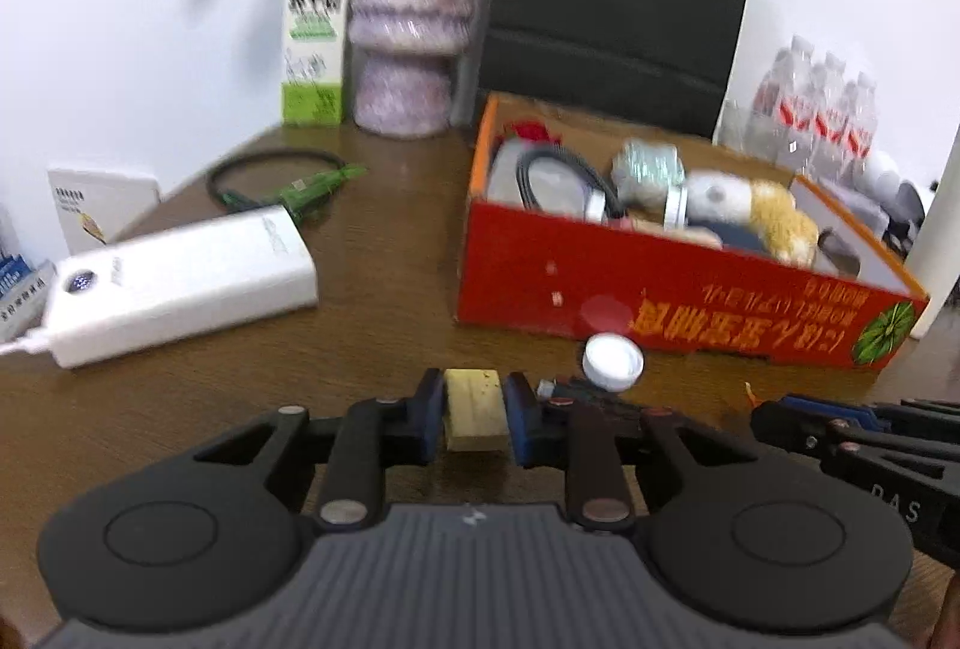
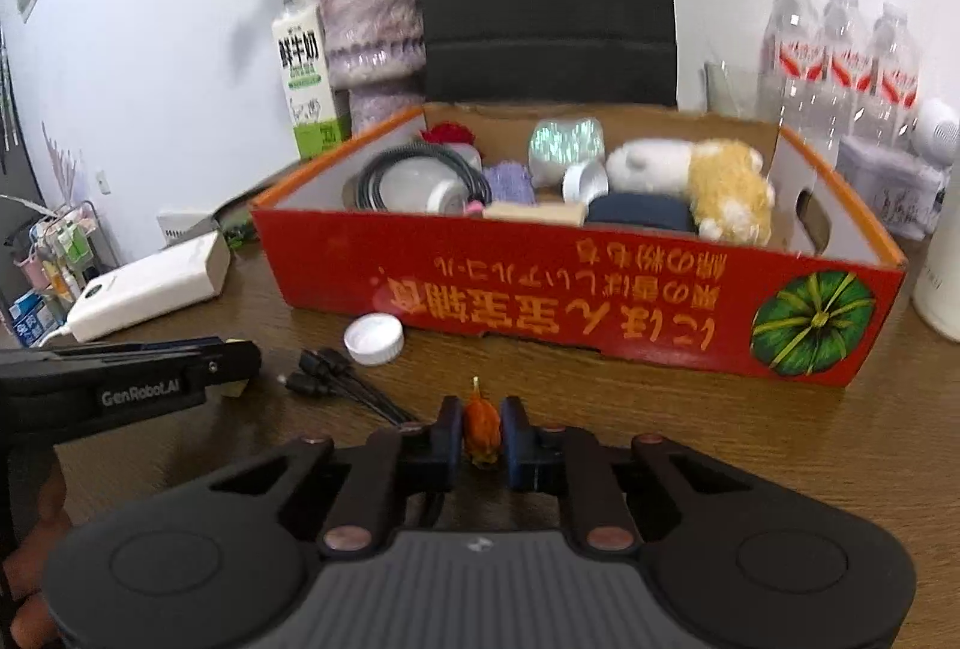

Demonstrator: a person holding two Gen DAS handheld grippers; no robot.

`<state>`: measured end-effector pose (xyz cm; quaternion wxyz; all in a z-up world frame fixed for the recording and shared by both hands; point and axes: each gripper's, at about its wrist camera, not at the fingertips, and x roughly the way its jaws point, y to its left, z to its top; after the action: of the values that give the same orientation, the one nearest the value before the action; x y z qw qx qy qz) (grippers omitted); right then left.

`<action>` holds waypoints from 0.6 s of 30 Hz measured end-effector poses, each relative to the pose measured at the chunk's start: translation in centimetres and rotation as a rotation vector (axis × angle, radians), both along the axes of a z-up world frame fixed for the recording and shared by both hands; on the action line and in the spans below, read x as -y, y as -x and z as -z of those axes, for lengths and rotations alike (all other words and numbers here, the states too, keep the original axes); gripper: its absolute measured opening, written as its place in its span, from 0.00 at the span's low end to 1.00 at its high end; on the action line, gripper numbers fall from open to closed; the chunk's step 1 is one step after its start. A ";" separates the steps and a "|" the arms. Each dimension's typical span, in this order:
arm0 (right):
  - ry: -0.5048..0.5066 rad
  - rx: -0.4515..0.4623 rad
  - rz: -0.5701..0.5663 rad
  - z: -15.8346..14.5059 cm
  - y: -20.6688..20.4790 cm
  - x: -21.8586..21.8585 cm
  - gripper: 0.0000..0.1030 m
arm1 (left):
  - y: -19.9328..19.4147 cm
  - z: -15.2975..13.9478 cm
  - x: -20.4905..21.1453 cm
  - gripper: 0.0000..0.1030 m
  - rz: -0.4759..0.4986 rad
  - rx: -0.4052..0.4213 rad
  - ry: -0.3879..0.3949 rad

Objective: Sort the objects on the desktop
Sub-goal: 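Grasp the orange clip with the right tool while the left tool grasps the beige sponge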

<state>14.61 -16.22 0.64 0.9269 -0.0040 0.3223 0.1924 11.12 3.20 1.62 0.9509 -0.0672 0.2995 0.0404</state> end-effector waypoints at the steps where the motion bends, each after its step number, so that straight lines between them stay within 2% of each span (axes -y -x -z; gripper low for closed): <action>1: -0.006 0.016 0.009 -0.4 0.6 0.0 0.12 | 0.7 -0.5 0.0 0.22 -0.013 0.015 -0.008; 3: -0.030 0.050 0.034 -1.3 2.3 0.4 0.12 | 2.9 -1.4 0.1 0.22 -0.027 0.033 0.009; 8: -0.125 0.067 0.064 -2.7 8.4 2.1 0.12 | 10.5 -2.4 1.6 0.22 0.091 0.038 0.068; 13: -0.093 0.084 0.043 -3.7 13.9 3.1 0.12 | 15.9 -1.8 2.8 0.22 0.166 -0.005 0.069; 18: -0.102 0.082 0.043 -4.0 17.7 3.9 0.12 | 18.4 -1.7 3.3 0.22 0.184 -0.016 0.072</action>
<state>-3.08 -20.13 4.64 0.9422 0.0420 0.2737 0.1885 -7.27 -0.05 3.34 0.9450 -0.0733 0.3134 -0.0576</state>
